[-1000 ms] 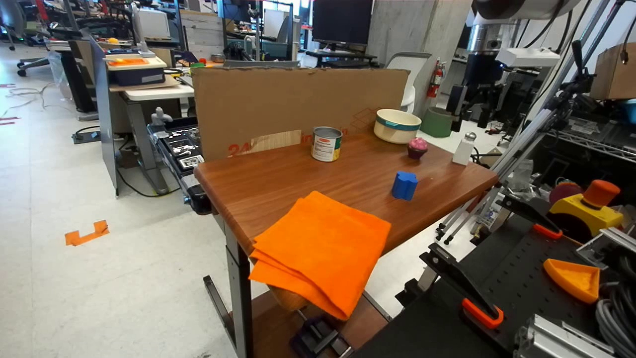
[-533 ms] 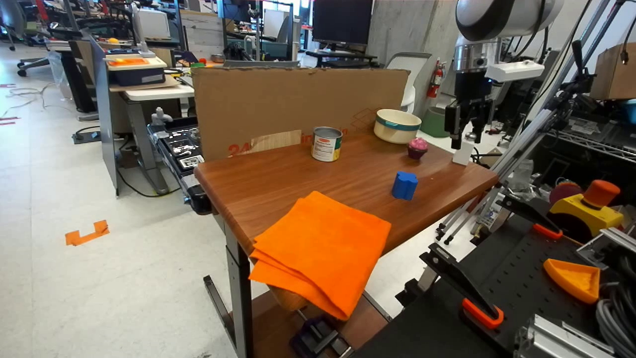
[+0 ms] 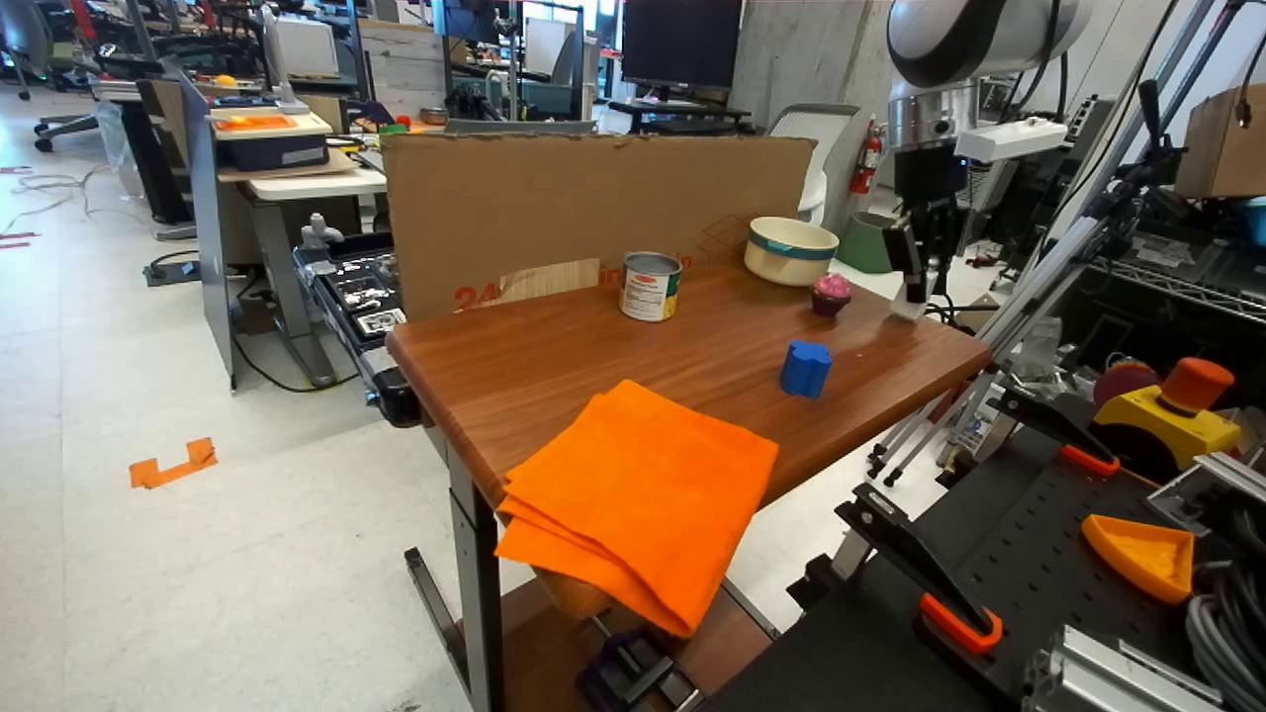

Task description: Put the salt cellar inside the white pot

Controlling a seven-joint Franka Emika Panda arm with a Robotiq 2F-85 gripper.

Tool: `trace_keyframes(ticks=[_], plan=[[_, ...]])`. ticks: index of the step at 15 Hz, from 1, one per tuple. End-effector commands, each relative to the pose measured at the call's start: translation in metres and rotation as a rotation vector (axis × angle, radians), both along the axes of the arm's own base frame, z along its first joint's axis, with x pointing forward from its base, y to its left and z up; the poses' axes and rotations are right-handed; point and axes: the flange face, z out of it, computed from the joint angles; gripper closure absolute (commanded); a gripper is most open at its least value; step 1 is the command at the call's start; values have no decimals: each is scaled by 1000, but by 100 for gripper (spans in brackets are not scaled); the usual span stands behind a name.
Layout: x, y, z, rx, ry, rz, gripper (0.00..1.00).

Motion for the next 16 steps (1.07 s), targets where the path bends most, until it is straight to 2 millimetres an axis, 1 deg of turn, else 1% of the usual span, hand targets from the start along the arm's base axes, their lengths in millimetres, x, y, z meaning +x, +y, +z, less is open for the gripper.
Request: trace_keyframes(ticks=[1, 2, 3, 5, 6, 8, 10, 12, 14, 16], plan=[[11, 12, 63, 36, -112, 6, 86], [15, 16, 79, 43, -145, 5, 86], [19, 24, 101, 49, -186, 6, 86], [30, 36, 137, 59, -247, 6, 86], [35, 40, 152, 63, -275, 8, 86], [49, 46, 172, 54, -321, 22, 86], [64, 46, 183, 46, -355, 33, 86], [78, 43, 183, 42, -345, 47, 86], [92, 39, 177, 31, -339, 39, 86], [104, 36, 164, 29, -316, 36, 86]])
